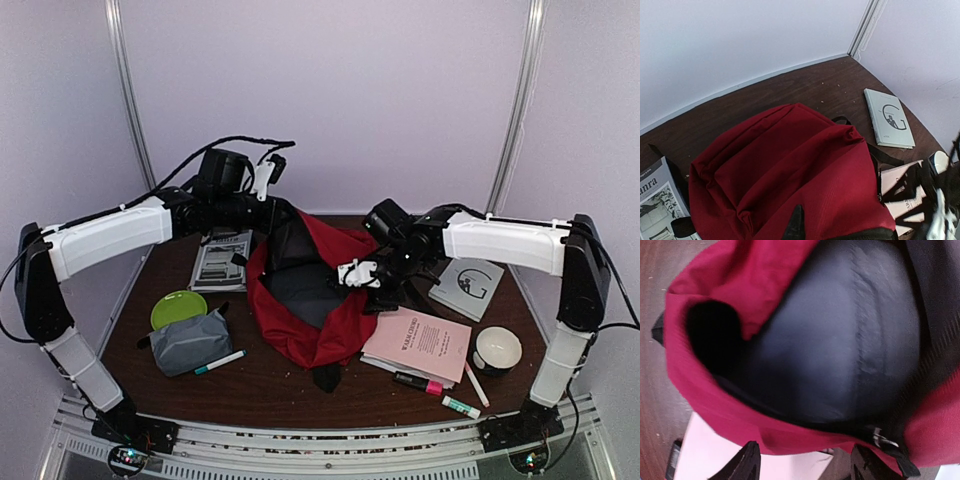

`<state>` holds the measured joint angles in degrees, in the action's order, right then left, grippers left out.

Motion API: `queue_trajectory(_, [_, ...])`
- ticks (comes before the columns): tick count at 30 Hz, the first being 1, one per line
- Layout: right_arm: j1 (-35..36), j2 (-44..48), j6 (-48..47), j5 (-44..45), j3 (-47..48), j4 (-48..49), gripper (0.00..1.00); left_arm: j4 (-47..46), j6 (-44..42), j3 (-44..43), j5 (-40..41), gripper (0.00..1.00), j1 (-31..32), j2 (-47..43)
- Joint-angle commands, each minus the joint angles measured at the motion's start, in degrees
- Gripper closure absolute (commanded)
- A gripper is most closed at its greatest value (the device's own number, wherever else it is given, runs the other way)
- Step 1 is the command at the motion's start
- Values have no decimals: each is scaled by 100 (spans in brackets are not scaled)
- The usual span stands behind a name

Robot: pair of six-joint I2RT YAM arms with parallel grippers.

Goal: Pack the student bag
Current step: Adjust the largest pocket of the student bag.

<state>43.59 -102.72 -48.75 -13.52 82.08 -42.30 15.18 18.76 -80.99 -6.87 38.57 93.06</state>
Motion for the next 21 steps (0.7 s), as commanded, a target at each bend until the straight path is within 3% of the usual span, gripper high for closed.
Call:
queue_trajectory(1, [860, 366, -361, -232, 204, -568, 37, -513, 170, -57, -262, 100, -51, 320])
queue_trajectory(6, [1658, 49, 144, -306, 676, -443, 37, -555, 240, -114, -458, 100, -125, 494])
queue_trajectory(9, [1893, -480, 839, 209, 1035, -171, 36, -331, 179, -274, -585, 100, -216, 574])
queue_trajectory(21, [1698, -2014, 1920, 1342, 1991, 519, 38, -153, -468, -540, -904, 100, -291, 437])
